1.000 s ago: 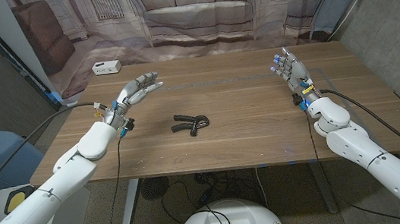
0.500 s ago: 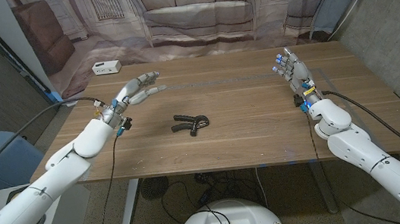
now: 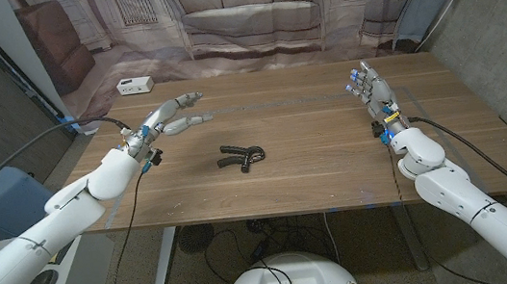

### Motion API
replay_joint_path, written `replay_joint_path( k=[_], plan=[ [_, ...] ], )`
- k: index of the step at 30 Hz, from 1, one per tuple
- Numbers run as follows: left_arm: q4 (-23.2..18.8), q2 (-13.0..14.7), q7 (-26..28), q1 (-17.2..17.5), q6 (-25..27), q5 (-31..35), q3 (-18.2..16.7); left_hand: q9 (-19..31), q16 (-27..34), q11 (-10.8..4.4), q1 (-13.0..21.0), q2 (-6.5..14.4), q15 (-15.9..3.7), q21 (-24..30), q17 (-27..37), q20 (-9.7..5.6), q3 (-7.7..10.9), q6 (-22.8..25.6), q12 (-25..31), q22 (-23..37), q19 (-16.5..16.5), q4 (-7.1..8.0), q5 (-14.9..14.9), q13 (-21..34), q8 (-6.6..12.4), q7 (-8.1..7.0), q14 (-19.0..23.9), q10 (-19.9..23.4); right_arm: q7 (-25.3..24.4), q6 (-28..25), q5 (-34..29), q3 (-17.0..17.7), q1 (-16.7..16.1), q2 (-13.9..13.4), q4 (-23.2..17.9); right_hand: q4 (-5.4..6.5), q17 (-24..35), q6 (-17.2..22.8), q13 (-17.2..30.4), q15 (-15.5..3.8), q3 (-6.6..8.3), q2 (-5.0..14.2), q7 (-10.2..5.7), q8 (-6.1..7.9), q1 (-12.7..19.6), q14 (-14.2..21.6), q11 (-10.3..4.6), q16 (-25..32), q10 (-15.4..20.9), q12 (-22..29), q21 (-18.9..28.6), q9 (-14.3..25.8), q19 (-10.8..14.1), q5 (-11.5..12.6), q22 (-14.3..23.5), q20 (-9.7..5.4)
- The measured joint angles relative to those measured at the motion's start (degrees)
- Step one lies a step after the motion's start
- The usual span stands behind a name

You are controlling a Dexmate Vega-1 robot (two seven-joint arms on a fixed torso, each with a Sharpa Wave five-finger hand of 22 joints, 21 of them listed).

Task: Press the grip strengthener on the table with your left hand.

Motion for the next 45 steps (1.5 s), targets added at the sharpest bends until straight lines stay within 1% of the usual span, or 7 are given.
replay_joint_path(
  k=[7,15,19,22,31,42,45],
  plan=[
    [-2.0,1.52,0.98,1.53,1.52,2.53,-1.07,0.0,0.0,0.39,0.29,-0.29,-0.24,0.0,0.0,-0.08,0.0,1.01,0.0,0.0,0.08,0.0,0.0,0.0,0.0,0.22,0.24,1.02,-0.46,-0.21,-0.25,0.0,-0.34,0.02,-0.46,0.0,0.0,0.0,0.0,0.0,0.0,0.0,0.0,0.0,0.0,0.0,0.0,0.0,0.0,0.0,0.0,0.0,0.0,0.0,0.0,0.0],
    [-4.44,3.95,0.18,2.94,3.76,4.52,-2.24,0.0,0.0,-0.19,0.88,-0.85,-0.24,-0.45,-0.29,-0.08,0.0,0.13,-0.15,0.0,0.08,0.0,0.27,0.0,-0.51,0.07,0.23,0.82,-1.04,-0.44,-0.43,0.0,-0.83,0.1,-1.14,-0.22,0.0,-0.31,0.0,0.0,-0.22,0.0,0.31,0.0,0.0,0.0,0.0,0.0,0.0,0.0,0.0,0.0,0.0,0.0,0.0,0.0],
    [-5.84,5.46,-0.74,3.54,5.02,5.53,-2.88,0.0,-0.22,-0.39,3.19,-0.95,-0.24,-0.45,-0.14,-0.14,0.19,-0.9,-0.45,0.01,0.79,-0.19,0.32,0.0,-0.98,-0.42,0.23,0.54,-1.24,-0.45,-0.48,0.01,-0.98,0.19,-1.34,-0.22,0.0,-0.31,0.0,0.0,-0.22,0.0,0.31,0.0,0.0,0.0,0.0,0.0,0.0,0.0,0.0,0.0,0.0,0.0,0.0,0.0],
    [-6.72,6.38,-1.37,3.83,5.83,6.16,-3.22,-0.01,-0.21,-1.36,5.19,-1.4,-1.06,-0.45,-0.11,-0.32,0.65,-1.29,-0.46,0.01,1.76,-0.65,0.72,0.0,-0.98,-0.81,0.58,1.07,-1.42,-0.45,-0.53,0.01,-1.19,0.31,-1.51,-0.22,0.0,-0.31,0.0,0.0,-0.22,0.0,0.31,0.0,0.0,0.0,0.0,0.0,0.0,0.0,0.0,0.0,0.0,0.0,0.0,0.0],
    [-9.3,9.19,-4.38,4.04,8.79,8.21,-3.73,-0.01,-0.43,-1.86,6.55,-2.03,-1.37,-0.85,-0.12,-0.52,0.82,-1.15,-0.86,0.01,1.7,-0.49,1.17,0.0,-0.98,-1.53,0.27,0.8,-2.1,-0.34,-0.76,0.04,-2.1,0.52,-2.22,-0.21,0.01,-0.31,0.0,0.0,-0.22,0.38,0.31,0.0,0.38,0.0,0.0,0.0,0.0,0.0,0.0,0.0,0.0,0.0,0.0,0.0],
    [-11.59,12.35,-12.13,-0.91,11.59,11.24,-1.3,-0.01,-0.66,-1.89,5.54,-3.03,-0.93,-1.99,-0.12,0.22,-0.09,1.91,-0.87,0.17,-0.04,0.89,1.17,0.27,-0.22,-1.78,-0.16,0.82,-2.98,-0.31,-1.01,0.2,-3.21,0.52,-3.51,-0.21,0.01,-0.31,0.0,0.0,-0.21,0.38,0.3,0.0,0.38,0.0,0.0,0.0,0.0,0.0,0.0,0.0,0.0,0.0,0.0,0.0],
    [-11.66,12.61,-13.59,-2.39,11.75,11.87,-0.38,-0.01,-0.66,-2.29,5.55,-3.02,-1.24,-1.99,-0.14,0.04,-0.26,4.94,-0.87,0.16,-0.23,1.06,1.17,0.27,0.67,-2.2,-0.46,1.5,-3.24,-0.31,-1.1,0.27,-3.51,0.52,-3.76,-0.21,0.01,-0.31,0.0,0.0,-0.21,0.38,0.3,0.0,0.38,0.0,0.12,0.0,0.11,0.0,0.0,0.0,-0.01,0.0,0.0,0.0]
  ],
)
